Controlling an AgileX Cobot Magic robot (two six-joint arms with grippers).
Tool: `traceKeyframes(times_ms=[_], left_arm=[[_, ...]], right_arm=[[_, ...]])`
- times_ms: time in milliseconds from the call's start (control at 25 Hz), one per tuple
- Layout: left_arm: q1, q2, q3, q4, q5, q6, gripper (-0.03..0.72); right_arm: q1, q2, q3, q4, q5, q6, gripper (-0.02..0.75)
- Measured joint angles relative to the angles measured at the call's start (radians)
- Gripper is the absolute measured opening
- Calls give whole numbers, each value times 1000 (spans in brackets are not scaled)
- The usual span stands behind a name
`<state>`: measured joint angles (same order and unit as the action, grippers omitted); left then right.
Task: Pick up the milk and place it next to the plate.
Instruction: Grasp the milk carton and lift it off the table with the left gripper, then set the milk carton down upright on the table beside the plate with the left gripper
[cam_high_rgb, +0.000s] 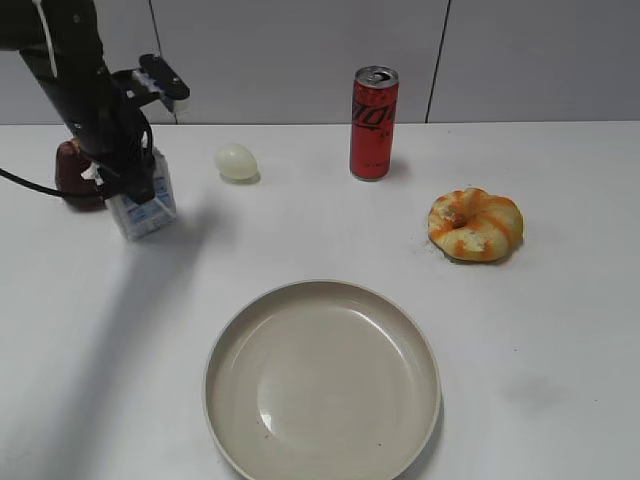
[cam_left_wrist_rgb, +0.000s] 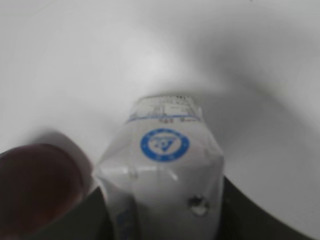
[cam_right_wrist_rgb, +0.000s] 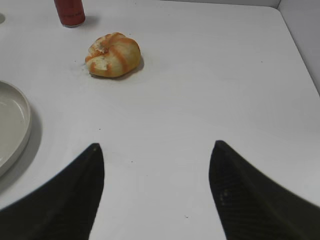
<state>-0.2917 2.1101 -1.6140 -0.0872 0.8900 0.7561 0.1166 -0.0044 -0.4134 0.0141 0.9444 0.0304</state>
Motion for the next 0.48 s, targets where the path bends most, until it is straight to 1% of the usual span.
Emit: traceKeyframes(times_ms=[160,280,400,480], left_arm=[[-4,-52,0,19,14,0,284],[-27,-108,0,36,16,0,283],[-86,-145,0,72,11,0,283],[-150,-154,0,87,3,0,282]], right_arm=[[0,0,0,0,0,0,500],[0,0,0,0,0,0,500],[0,0,0,0,0,0,500],[0,0,0,0,0,0,500]])
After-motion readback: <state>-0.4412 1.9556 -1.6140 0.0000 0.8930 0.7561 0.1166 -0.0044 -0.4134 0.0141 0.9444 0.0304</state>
